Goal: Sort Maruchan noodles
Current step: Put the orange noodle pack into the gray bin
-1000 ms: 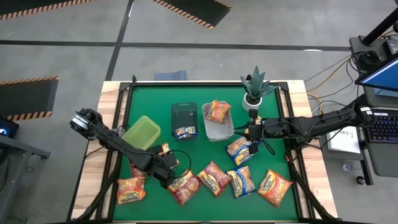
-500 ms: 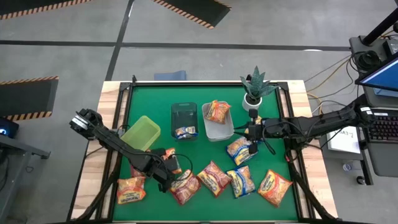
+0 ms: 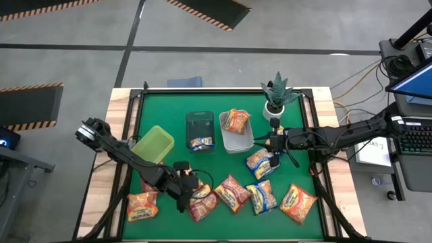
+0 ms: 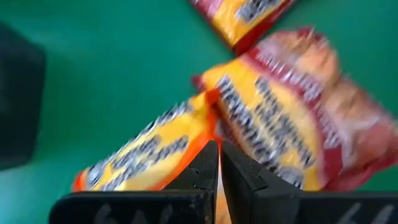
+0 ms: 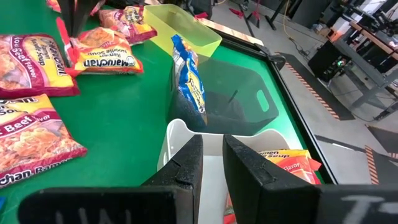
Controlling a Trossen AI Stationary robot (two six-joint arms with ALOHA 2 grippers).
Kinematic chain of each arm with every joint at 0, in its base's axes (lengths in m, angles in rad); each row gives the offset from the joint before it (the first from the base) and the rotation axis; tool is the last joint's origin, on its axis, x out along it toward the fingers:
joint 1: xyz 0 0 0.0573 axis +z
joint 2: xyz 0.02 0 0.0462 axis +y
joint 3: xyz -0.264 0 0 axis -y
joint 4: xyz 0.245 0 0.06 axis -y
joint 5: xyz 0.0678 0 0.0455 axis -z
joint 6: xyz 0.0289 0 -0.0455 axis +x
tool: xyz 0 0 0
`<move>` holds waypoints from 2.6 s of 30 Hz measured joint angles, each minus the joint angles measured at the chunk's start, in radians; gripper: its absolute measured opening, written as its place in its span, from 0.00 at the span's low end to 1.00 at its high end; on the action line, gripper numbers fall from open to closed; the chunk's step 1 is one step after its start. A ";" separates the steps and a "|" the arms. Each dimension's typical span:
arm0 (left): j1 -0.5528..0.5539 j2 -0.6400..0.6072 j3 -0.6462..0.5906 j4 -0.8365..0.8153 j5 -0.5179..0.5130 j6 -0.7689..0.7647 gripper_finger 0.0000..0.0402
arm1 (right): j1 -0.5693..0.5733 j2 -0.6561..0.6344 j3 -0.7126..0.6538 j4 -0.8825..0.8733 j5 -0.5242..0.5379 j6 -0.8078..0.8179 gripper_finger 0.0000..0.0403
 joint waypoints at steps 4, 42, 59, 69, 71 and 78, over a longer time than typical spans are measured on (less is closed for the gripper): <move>-0.008 -0.011 0.017 -0.159 0.002 -0.031 0.00 | 0.000 0.000 0.000 0.000 0.000 0.000 0.13; -0.057 -0.056 -0.257 0.206 -0.290 0.088 0.00 | 0.099 0.306 0.255 0.107 -0.115 0.665 0.13; -0.112 -0.093 -0.293 0.346 -0.287 0.115 0.00 | 0.101 0.825 0.603 -0.007 -0.186 0.903 0.13; -0.124 -0.088 -0.443 0.620 -0.286 0.084 0.00 | 0.099 0.995 0.783 -0.216 -0.186 0.915 0.13; -0.124 -0.085 -0.462 0.618 -0.285 0.061 0.00 | 0.095 1.014 0.799 -0.220 -0.186 0.915 0.14; -0.125 -0.067 -0.496 0.620 -0.273 -0.020 0.00 | 0.079 1.033 0.819 -0.219 -0.194 0.959 0.30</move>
